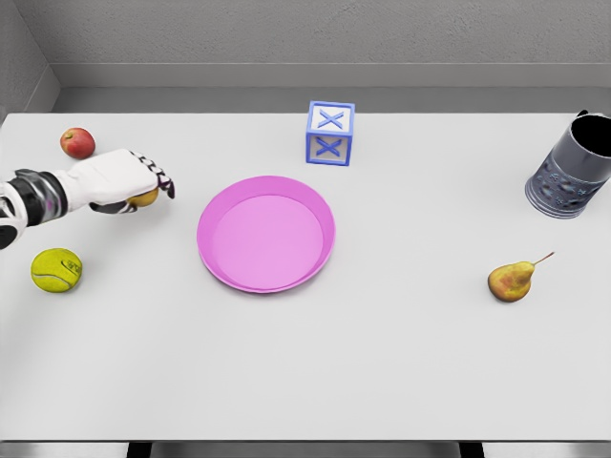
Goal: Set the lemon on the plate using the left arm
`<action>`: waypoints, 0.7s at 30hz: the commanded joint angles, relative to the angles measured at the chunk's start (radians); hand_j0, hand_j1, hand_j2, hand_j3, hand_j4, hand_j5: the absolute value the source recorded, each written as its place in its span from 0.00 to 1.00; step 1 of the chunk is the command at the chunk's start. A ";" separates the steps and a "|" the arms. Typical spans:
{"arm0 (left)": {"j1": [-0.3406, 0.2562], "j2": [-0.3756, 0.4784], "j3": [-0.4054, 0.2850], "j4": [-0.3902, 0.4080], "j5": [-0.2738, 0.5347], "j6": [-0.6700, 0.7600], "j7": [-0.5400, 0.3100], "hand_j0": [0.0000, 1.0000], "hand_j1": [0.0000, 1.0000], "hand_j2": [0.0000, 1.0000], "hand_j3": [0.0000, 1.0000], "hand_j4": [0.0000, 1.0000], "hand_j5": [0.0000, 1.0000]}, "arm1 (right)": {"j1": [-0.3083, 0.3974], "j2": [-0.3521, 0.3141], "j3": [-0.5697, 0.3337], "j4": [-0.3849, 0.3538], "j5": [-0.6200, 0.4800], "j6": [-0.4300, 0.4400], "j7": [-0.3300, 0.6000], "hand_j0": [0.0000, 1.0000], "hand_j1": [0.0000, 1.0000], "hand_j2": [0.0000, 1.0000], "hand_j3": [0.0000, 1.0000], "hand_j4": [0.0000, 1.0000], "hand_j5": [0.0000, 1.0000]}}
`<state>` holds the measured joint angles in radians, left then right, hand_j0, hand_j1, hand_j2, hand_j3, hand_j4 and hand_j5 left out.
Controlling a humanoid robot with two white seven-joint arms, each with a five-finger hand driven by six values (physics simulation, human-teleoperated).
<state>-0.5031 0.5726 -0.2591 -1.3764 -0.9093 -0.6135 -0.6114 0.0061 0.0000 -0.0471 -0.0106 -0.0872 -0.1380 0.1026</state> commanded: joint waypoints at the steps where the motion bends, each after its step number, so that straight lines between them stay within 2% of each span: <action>1: 0.000 0.000 -0.003 0.000 0.007 0.003 0.001 0.63 0.63 0.63 0.63 0.63 0.63 | 0.000 0.000 0.001 0.000 0.000 0.000 0.000 1.00 1.00 1.00 1.00 1.00 1.00; 5: -0.002 -0.005 0.000 -0.001 0.012 0.003 0.001 0.61 0.61 0.61 0.61 0.61 0.61 | 0.000 0.000 -0.001 0.000 0.000 0.000 0.000 1.00 1.00 1.00 1.00 1.00 1.00; 11: -0.032 -0.085 -0.011 0.000 0.006 0.003 0.001 0.61 0.61 0.61 0.61 0.61 0.61 | 0.000 0.000 -0.001 0.000 0.000 0.000 0.000 1.00 1.00 1.00 1.00 1.00 1.00; 13: -0.048 -0.122 -0.069 -0.003 0.006 0.003 0.001 0.61 0.61 0.61 0.61 0.61 0.61 | 0.000 0.000 -0.001 0.000 0.000 0.000 0.000 1.00 1.00 1.00 1.00 1.00 1.00; 15: -0.092 -0.212 -0.195 -0.016 0.004 0.003 0.001 0.61 0.61 0.61 0.61 0.61 0.61 | 0.000 0.000 -0.001 0.000 0.000 0.000 0.000 1.00 1.00 1.00 1.00 1.00 1.00; 16: -0.087 -0.266 -0.249 -0.064 0.003 0.003 0.001 0.60 0.60 0.60 0.60 0.60 0.60 | 0.000 0.000 -0.001 0.000 0.000 0.000 0.000 1.00 1.00 1.00 1.00 1.00 1.00; 17: -0.084 -0.272 -0.298 -0.116 0.004 0.003 0.001 0.58 0.58 0.58 0.58 0.58 0.58 | 0.000 0.000 0.001 0.000 0.000 0.000 0.000 1.00 1.00 1.00 1.00 1.00 1.00; 19: -0.055 -0.266 -0.330 -0.230 0.007 0.003 0.001 0.58 0.58 0.58 0.58 0.58 0.58 | 0.000 0.000 -0.001 0.000 0.000 0.000 0.000 1.00 1.00 1.00 1.00 1.00 1.00; 20: -0.037 -0.252 -0.328 -0.247 0.007 0.003 0.001 0.59 0.59 0.59 0.59 0.59 0.59 | 0.000 0.000 -0.001 0.000 0.000 0.000 0.000 1.00 1.00 1.00 1.00 1.00 1.00; 21: -0.026 -0.241 -0.316 -0.247 0.006 0.003 0.001 0.79 0.79 0.79 0.79 0.79 0.79 | 0.000 0.000 0.001 0.000 0.000 0.000 0.000 1.00 1.00 1.00 1.00 1.00 1.00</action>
<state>-0.5277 0.3330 -0.5486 -1.5682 -0.9058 -0.6137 -0.6114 0.0061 0.0000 -0.0468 -0.0106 -0.0872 -0.1380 0.1026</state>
